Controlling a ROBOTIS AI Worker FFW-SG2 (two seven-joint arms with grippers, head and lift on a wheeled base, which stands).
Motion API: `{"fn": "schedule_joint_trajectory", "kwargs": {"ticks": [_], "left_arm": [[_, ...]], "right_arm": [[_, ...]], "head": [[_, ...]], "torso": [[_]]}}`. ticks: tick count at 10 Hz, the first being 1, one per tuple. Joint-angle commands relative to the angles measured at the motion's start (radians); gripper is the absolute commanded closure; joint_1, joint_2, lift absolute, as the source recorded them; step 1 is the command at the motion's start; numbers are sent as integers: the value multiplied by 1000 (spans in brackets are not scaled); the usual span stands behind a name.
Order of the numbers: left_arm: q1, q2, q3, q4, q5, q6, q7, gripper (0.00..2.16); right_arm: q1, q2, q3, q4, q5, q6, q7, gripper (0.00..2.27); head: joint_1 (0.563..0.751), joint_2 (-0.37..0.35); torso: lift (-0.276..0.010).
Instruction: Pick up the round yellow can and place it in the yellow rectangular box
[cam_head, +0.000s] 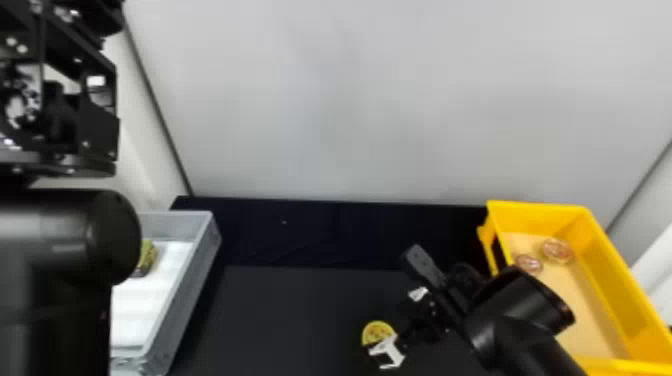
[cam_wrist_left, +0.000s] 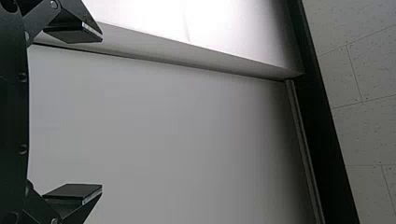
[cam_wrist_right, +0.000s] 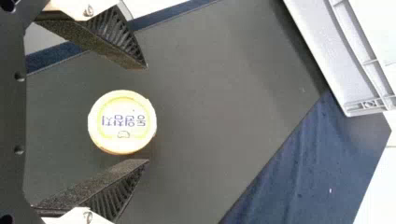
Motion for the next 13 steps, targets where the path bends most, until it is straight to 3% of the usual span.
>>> {"fn": "schedule_joint_trajectory", "kwargs": {"ticks": [1, 13], "left_arm": [[0, 0, 0, 0, 0, -2, 0, 140], [-5, -2, -2, 0, 0, -3, 0, 140]], "right_arm": [[-2, 0, 4, 20, -5, -11, 0, 55], [-11, -6, 22, 86, -5, -51, -17, 148]], "head": [[663, 54], [663, 54]], "torso": [[-5], [-5]]}}
